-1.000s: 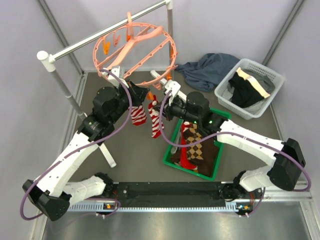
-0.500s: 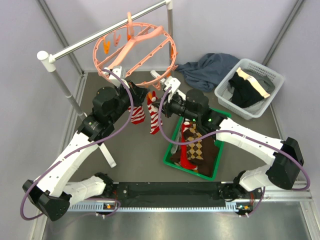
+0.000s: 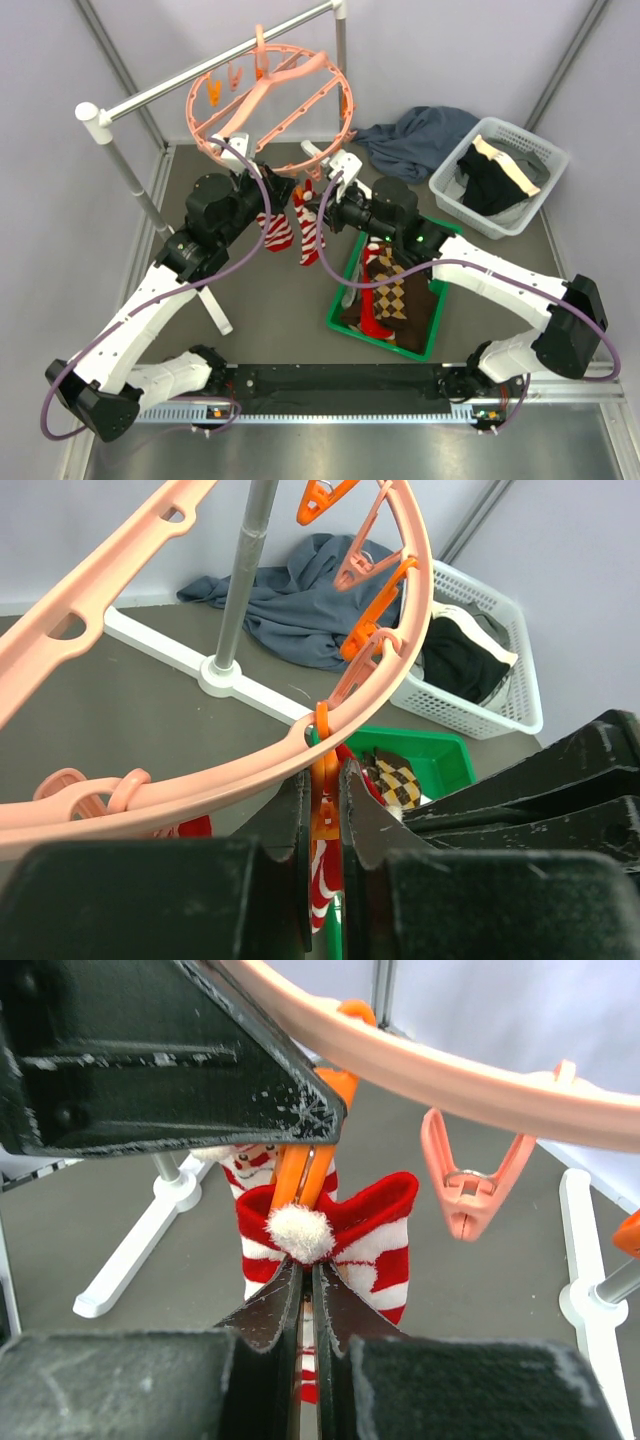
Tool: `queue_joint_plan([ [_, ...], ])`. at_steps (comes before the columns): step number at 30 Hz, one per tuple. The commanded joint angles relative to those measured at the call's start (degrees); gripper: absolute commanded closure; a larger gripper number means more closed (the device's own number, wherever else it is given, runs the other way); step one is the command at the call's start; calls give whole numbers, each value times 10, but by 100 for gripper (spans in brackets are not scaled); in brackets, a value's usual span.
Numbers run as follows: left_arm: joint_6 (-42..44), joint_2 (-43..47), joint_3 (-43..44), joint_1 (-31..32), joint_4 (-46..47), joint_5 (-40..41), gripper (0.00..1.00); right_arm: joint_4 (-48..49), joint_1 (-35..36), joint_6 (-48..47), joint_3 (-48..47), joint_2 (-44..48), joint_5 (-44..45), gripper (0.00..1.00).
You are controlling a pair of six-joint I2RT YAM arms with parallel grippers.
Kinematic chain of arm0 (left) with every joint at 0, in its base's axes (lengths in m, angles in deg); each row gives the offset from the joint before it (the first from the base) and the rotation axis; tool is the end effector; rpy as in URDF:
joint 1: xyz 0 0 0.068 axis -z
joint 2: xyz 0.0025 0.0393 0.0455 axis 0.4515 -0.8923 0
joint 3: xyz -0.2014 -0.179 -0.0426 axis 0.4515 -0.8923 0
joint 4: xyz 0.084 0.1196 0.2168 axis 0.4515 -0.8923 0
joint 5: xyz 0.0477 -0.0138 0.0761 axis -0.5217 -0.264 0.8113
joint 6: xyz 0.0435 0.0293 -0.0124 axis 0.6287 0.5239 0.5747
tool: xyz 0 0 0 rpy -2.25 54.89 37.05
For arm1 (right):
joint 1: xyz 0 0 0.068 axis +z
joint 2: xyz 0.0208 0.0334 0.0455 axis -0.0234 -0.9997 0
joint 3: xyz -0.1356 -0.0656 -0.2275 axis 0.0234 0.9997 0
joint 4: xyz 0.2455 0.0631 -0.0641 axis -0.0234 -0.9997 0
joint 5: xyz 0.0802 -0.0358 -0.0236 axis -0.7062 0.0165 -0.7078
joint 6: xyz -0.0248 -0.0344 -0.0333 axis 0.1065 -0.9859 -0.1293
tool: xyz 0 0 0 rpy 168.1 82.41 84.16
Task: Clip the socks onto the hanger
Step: Clamp the sock onto the hanger.
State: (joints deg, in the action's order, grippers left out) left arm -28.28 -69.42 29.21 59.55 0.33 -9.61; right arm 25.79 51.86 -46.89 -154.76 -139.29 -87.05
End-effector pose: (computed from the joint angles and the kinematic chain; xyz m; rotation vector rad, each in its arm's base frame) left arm 0.1991 -0.1271 0.4169 0.1399 1.6861 -0.7150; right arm 0.2090 0.2612 0.3696 -0.8264 1.4756 0.7663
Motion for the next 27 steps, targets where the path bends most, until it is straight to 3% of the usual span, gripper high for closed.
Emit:
queue_joint_plan([
  [1, 29, -9, 5, 4, -2, -39, 96, 25, 7, 5, -41, 3, -4, 100],
  [6, 32, -8, 6, 3, -2, -35, 80, 23, 6, 4, -48, -1, -7, 100],
  [9, 30, -2, 7, 3, -2, -29, 65, 25, 7, 4, -51, -5, -7, 100],
  [13, 20, 9, 6, 3, 2, -14, 37, 32, 7, 4, -52, -10, -6, 100],
  [17, 0, 14, 1, 3, 7, 35, 19, 43, 6, 4, -52, -14, -3, 100],
  [19, -7, 17, 0, 3, 8, 53, 15, 50, 7, 4, -50, -18, -1, 91],
  [20, -13, 17, 0, 3, 9, 68, 12, 52, 6, 4, -50, -17, -1, 80],
  [27, -25, 22, -6, 3, 17, 139, 9, 93, -29, 41, -10, -5, -18, 56],
])
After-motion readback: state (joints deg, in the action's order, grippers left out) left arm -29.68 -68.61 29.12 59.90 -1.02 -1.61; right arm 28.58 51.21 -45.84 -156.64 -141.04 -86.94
